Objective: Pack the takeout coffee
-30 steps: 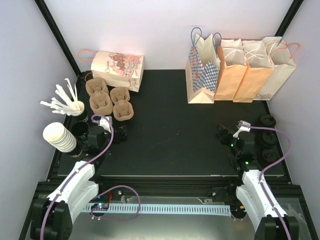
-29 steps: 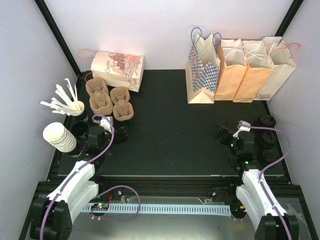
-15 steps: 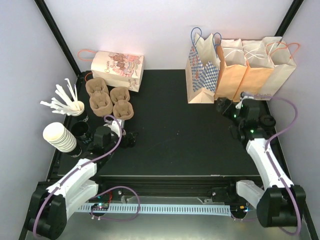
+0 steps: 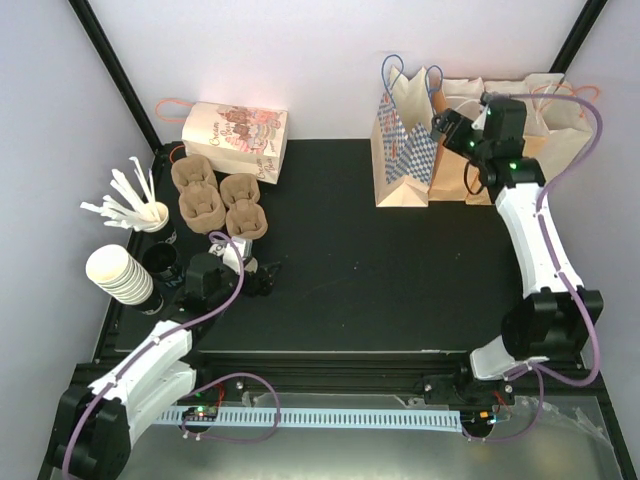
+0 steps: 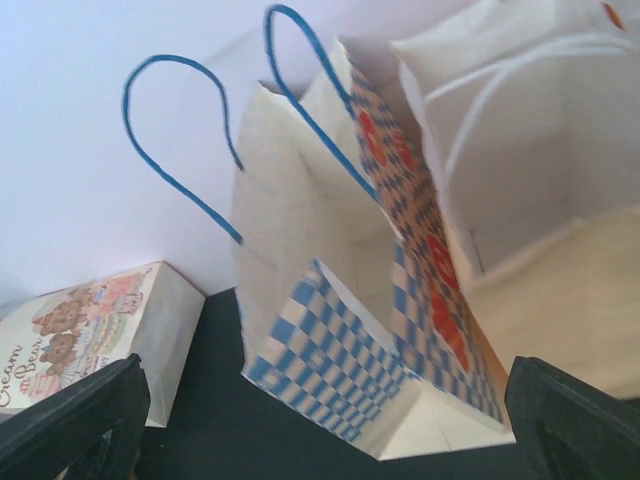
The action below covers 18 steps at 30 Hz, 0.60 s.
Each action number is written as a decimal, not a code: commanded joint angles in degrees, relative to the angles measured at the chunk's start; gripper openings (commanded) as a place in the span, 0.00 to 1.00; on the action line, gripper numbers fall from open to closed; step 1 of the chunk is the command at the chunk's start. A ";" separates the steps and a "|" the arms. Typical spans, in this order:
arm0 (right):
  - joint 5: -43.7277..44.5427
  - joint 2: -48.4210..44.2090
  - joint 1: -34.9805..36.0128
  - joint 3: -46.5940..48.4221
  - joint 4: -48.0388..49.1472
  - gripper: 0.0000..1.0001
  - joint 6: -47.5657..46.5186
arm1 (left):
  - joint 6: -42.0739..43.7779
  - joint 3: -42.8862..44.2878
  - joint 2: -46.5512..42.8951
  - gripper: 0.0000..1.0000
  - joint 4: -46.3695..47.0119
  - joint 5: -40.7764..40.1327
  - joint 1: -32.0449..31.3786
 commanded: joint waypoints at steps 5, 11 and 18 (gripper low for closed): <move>0.39 11.31 4.09 19.51 -15.58 1.00 -8.96 | 2.26 0.31 -6.14 0.99 1.09 -0.43 -0.56; 6.35 22.16 8.56 37.53 -26.87 0.98 -16.53 | -0.01 7.26 -10.79 0.99 -10.07 -1.61 -0.56; 13.99 31.73 11.45 51.28 -32.42 0.90 -22.21 | -6.76 13.01 -13.97 0.99 -18.71 0.14 -0.57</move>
